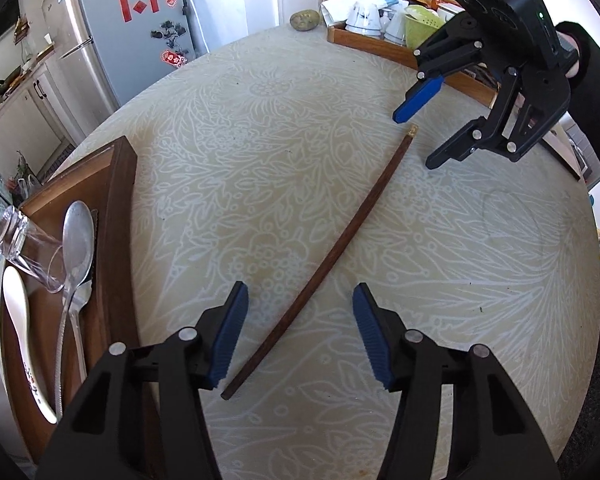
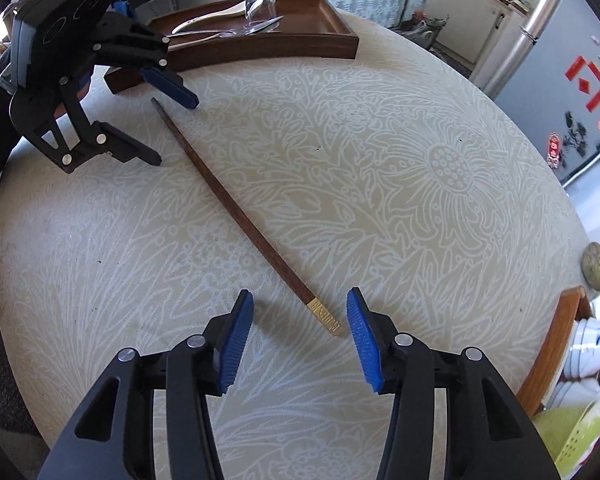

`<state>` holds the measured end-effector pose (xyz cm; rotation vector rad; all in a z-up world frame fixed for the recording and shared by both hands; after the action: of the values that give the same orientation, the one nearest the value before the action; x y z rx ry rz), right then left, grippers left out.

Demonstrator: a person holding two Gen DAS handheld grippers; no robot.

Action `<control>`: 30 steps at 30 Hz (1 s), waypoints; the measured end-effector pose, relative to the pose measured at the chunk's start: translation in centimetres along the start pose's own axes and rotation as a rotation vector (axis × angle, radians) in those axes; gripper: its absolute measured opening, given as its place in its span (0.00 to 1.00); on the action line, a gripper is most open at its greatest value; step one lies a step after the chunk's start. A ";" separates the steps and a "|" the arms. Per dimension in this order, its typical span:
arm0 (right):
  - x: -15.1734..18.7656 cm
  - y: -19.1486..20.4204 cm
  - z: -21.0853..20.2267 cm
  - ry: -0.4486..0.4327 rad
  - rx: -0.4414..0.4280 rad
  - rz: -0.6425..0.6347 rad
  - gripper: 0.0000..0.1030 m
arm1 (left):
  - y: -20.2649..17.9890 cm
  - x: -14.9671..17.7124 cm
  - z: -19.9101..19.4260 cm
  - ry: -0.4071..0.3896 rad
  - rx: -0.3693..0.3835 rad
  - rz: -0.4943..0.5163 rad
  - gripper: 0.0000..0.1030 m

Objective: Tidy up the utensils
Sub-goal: 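Move the right tool to the brown chopstick's gold tip and close on it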

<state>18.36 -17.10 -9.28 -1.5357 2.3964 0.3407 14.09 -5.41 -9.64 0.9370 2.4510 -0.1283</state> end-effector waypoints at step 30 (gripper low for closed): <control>-0.4 1.4 -2.5 -0.043 0.062 -0.101 0.15 | -1.4 -0.4 -2.5 -0.025 -0.004 0.048 0.10</control>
<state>16.98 -17.07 -6.78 -1.5980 2.2656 0.2729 12.35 -6.00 -7.40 0.9861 2.4030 -0.1181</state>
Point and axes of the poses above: each gripper's, at about its wrist camera, not at the fingertips, and z roughly the way its jaws point, y to its left, x to its underside, the point moved 10 cm from there along z, roughly the way its jaws point, and after that the axes turned 4 degrees about -x, right-handed, at the moved point
